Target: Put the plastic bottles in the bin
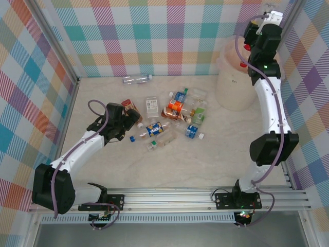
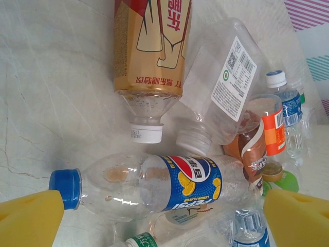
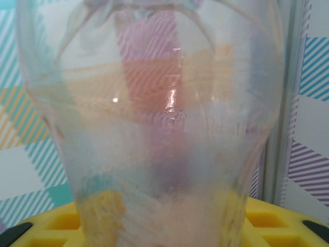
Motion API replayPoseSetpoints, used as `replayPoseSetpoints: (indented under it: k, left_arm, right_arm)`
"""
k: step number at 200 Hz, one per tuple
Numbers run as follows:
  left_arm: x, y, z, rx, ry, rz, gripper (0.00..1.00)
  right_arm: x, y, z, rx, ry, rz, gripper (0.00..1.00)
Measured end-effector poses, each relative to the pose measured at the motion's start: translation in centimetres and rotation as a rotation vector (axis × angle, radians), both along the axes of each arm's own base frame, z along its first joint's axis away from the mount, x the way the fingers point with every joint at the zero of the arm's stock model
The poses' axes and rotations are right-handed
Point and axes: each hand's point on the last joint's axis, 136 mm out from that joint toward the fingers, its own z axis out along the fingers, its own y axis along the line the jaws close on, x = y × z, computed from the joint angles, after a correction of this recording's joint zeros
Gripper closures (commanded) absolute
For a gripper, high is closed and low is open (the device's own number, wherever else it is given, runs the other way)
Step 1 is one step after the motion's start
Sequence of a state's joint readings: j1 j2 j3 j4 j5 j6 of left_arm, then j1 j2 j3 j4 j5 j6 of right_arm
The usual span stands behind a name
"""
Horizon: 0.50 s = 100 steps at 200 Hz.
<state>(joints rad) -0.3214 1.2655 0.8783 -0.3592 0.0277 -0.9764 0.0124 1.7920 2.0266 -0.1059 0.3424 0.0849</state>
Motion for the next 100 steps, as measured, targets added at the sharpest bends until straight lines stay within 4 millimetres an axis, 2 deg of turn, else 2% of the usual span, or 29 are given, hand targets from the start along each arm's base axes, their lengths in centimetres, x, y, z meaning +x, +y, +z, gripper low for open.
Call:
replayPoseSetpoints:
  k: [43, 66, 100]
  left_arm:
    - [-0.1, 0.2, -0.1, 0.007, 0.006, 0.005, 0.00]
    - [-0.1, 0.2, -0.1, 0.010, 0.005, 0.007, 0.00]
    - [-0.2, 0.3, -0.3, 0.015, 0.011, 0.008, 0.00]
  right_arm:
    - [3.7, -0.4, -3.8, -0.043, 0.102, -0.009, 0.52]
    - [4.9, -0.8, -6.5, -0.037, 0.182, 0.004, 0.52]
    - [6.0, -2.4, -9.9, -0.010, 0.278, 0.038, 0.51]
